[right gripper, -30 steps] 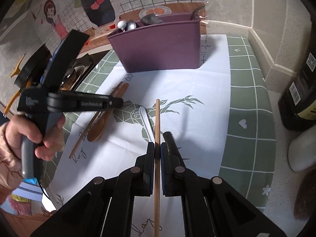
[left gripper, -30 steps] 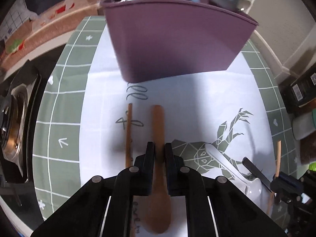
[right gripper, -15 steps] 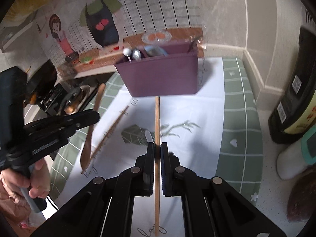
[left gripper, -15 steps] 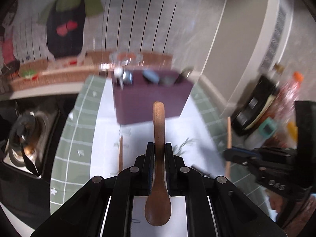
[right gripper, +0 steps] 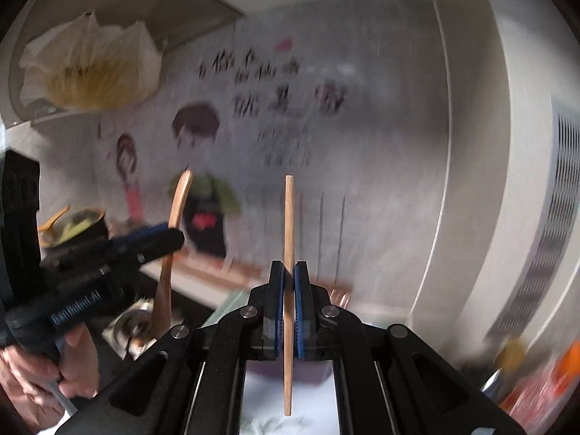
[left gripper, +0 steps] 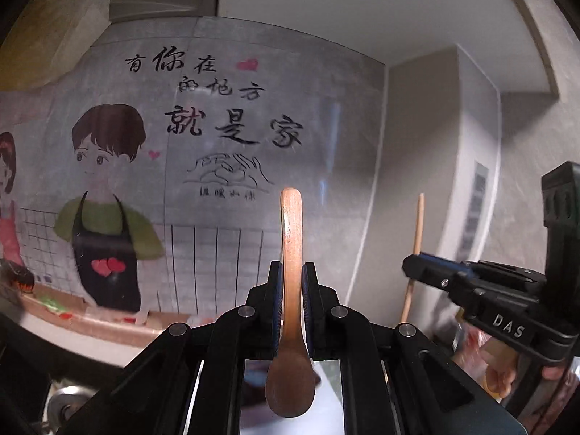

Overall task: Organize utensils
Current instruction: 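Lift the wooden spoon and chopstick over the caddy and open both tools, then move both tools back over the cloth toward the remaining utensils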

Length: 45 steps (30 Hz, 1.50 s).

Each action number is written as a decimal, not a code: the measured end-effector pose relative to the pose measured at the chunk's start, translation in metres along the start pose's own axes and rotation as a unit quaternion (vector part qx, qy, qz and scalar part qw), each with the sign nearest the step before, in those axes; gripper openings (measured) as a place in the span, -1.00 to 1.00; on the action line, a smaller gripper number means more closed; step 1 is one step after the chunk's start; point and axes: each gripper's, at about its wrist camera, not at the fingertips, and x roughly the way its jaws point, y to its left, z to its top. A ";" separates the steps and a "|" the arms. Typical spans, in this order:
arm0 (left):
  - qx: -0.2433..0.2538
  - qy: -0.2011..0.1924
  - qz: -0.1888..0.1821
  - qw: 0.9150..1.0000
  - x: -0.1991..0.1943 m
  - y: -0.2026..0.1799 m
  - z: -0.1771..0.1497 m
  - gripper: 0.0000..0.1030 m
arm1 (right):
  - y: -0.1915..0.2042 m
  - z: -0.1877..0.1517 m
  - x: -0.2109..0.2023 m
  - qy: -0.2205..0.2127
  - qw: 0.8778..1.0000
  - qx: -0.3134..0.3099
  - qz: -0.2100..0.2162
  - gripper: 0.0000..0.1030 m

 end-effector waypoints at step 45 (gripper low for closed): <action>-0.049 0.191 0.074 0.978 0.062 0.052 -0.152 -0.06 | -0.007 -0.153 0.116 0.150 0.987 0.007 -0.055 0.69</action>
